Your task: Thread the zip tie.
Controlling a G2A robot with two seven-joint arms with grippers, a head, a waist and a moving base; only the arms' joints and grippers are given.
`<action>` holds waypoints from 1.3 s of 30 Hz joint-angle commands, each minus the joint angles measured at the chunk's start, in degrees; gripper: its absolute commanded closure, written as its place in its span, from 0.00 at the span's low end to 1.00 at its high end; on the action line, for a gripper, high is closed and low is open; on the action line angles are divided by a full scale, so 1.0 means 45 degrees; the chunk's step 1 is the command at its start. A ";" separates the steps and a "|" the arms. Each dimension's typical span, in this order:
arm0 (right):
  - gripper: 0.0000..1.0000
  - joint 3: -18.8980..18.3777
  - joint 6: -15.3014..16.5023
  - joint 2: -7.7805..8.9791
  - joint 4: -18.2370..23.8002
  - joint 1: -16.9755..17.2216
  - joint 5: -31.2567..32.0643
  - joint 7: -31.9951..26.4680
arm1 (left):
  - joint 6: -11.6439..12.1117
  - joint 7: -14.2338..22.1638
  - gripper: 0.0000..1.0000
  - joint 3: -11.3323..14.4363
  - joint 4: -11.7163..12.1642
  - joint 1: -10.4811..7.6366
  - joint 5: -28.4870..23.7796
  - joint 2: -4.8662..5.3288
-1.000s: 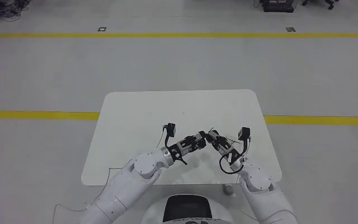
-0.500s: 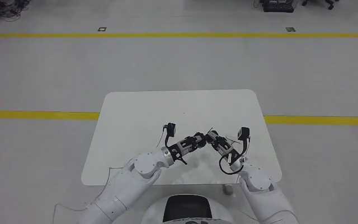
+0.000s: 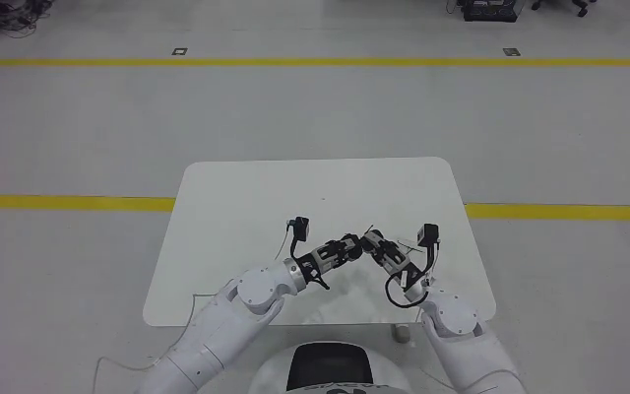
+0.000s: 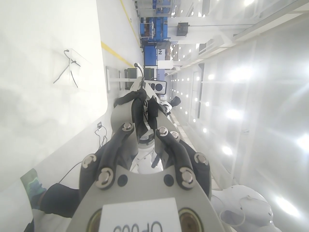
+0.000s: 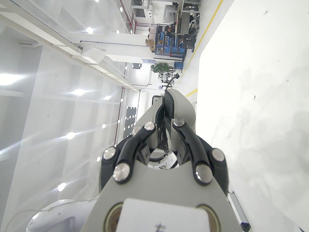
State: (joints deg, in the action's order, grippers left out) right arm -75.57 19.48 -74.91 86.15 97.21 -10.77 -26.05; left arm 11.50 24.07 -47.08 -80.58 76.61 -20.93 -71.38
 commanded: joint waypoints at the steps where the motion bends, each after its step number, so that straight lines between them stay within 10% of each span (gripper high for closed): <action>1: 1.00 0.0010 0.0000 0.0007 -0.0005 -0.0005 0.0000 -0.0010 | -0.0018 -0.0005 0.96 0.0008 0.0030 -0.0016 -0.0002 -0.0002; 7: 0.95 0.0034 0.0000 0.0033 -0.0039 -0.0017 -0.0032 -0.0051 | -0.0024 0.0010 1.00 0.0033 0.0118 -0.0056 -0.0030 -0.0009; 8: 0.58 0.0040 0.0000 0.0036 -0.0054 -0.0017 -0.0077 -0.0082 | -0.0015 0.0027 1.00 0.0029 0.0135 -0.0056 -0.0036 -0.0007; 9: 0.00 0.0033 0.0000 0.0042 -0.0067 -0.0021 -0.0142 -0.0128 | -0.0004 0.0050 1.00 0.0018 0.0154 -0.0054 -0.0033 -0.0001; 23: 0.00 -0.0846 -0.0663 0.0374 -0.0494 -0.0310 -0.1549 -0.2924 | -0.0152 0.1607 1.00 -0.1233 -0.0053 0.0458 -0.0192 0.0510; 39: 0.00 -0.1230 -0.1504 0.0571 -0.1459 -0.0936 -0.2699 -0.5444 | -0.0364 0.4015 1.00 -0.1250 0.0329 -0.0026 -0.1165 0.0605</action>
State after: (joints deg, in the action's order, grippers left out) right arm -80.55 13.16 -72.58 80.82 93.76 -22.17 -46.89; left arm 10.18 39.96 -52.61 -79.41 76.85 -25.10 -68.73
